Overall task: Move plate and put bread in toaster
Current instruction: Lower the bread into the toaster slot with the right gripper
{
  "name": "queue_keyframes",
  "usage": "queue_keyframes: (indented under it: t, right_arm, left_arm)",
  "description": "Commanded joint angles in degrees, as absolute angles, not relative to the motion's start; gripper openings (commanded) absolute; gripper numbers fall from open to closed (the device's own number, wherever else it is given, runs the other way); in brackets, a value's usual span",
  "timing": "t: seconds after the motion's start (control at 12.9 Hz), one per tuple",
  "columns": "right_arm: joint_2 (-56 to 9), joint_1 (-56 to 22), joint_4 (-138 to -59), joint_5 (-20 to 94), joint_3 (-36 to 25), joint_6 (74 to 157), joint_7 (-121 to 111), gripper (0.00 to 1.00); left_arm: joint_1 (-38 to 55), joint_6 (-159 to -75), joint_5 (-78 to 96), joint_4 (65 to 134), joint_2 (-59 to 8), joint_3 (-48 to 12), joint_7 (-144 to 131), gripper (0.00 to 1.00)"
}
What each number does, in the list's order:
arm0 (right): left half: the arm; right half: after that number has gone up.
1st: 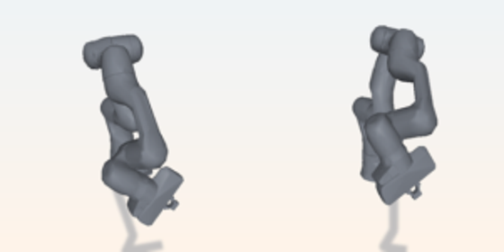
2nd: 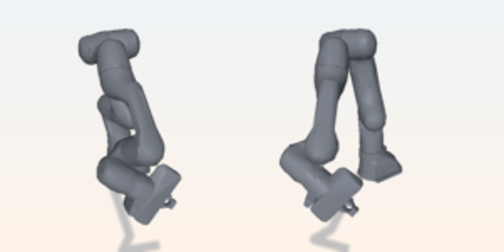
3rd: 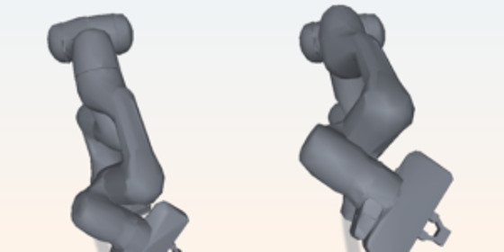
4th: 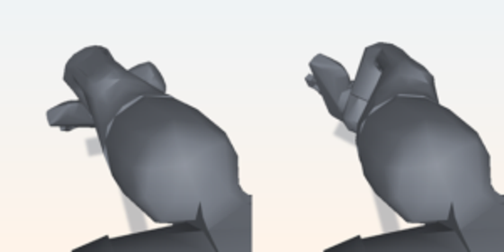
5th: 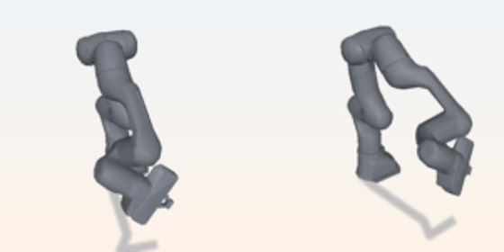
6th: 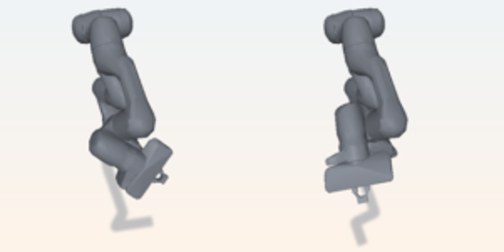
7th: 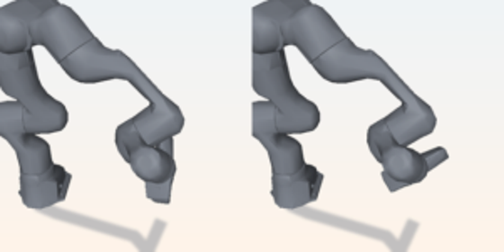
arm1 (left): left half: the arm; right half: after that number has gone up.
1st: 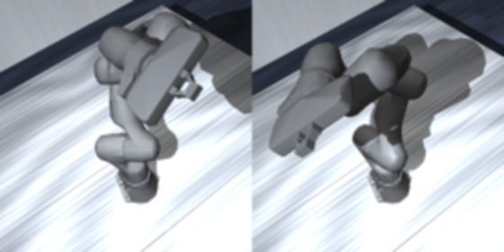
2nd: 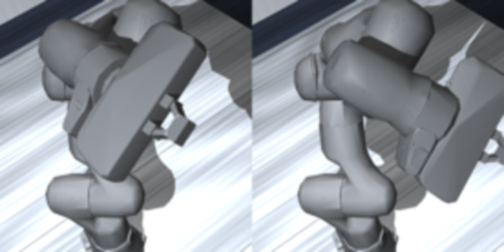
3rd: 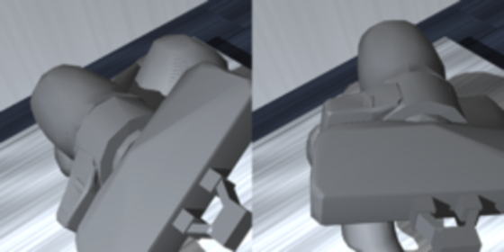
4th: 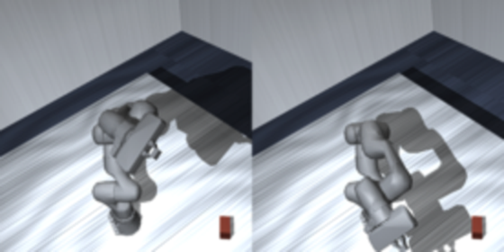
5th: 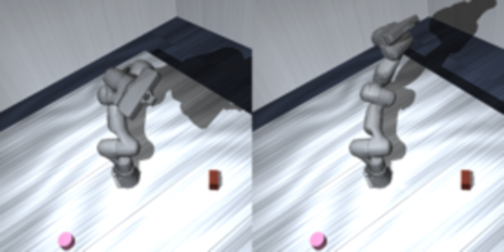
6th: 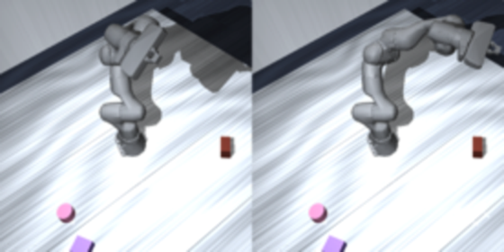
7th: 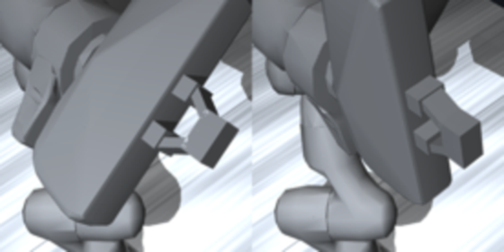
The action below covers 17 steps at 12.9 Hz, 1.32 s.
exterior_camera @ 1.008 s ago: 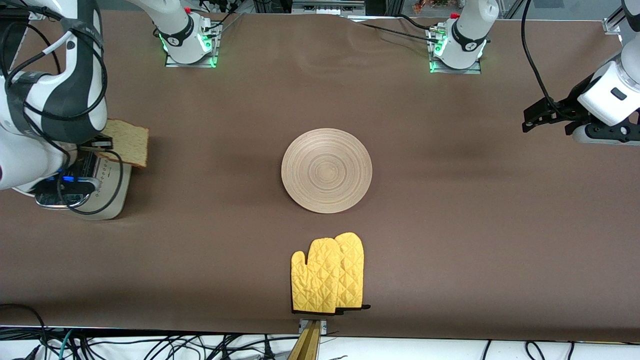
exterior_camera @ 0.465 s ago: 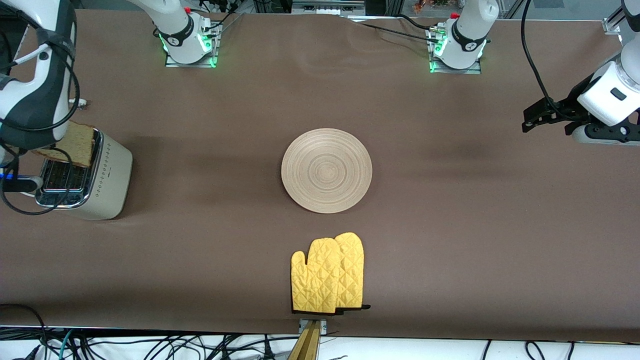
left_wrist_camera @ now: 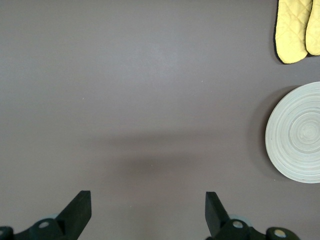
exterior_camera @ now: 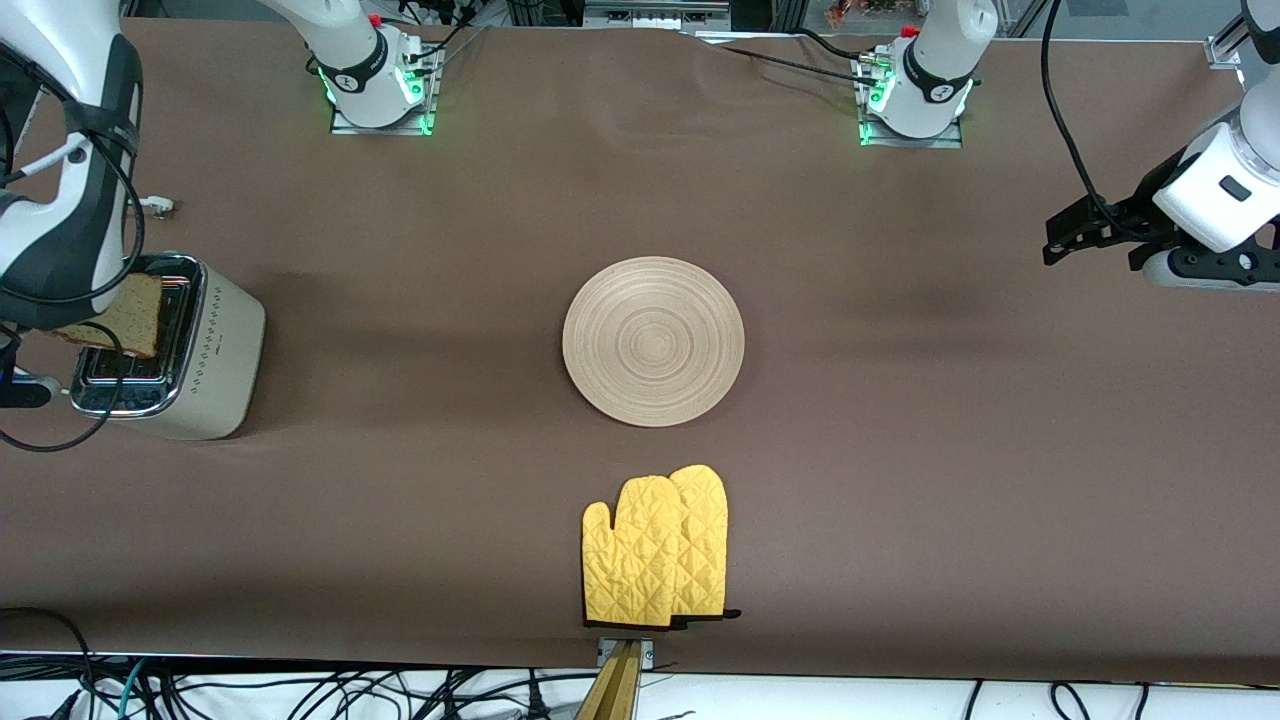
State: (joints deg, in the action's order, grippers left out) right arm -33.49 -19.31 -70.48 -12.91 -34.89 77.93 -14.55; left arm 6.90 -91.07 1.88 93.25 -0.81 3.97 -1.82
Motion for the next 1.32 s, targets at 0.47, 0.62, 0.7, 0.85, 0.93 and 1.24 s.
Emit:
queue_keyframes:
  t: [0.47, 0.62, 0.7, 0.85, 0.93, 1.24]
  right_arm:
    - [-35.7, -19.0, -70.5, -13.6, -34.9, 82.6, -14.8, 0.00]
    - [-36.2, -19.0, -70.6, -13.4, -34.7, 83.2, -14.5, 0.00]
    - [-36.5, -19.1, -70.6, -13.3, -34.6, 83.3, -14.4, 0.00]
    - [-37.0, -19.1, -70.8, -13.2, -34.5, 83.7, -14.0, 0.00]
    - [-37.1, -19.2, -70.9, -12.5, -34.5, 83.7, -13.3, 0.00]
    - [-37.1, -19.7, -72.4, -11.8, -34.5, 83.5, -9.9, 0.00]
  left_arm:
    - [7.1, -90.5, 3.0, 91.8, -1.3, 4.1, -1.3, 1.00]
    - [7.1, -90.5, 3.1, 91.8, -1.3, 4.1, -1.3, 1.00]
    - [7.1, -90.5, 3.0, 91.9, -1.4, 4.1, -1.3, 1.00]
    - [7.1, -90.5, 3.0, 91.8, -1.3, 4.1, -1.3, 1.00]
    - [7.1, -90.5, 3.0, 91.8, -1.3, 4.1, -1.3, 1.00]
    - [7.1, -90.4, 3.0, 91.8, -1.3, 4.1, -1.3, 1.00]
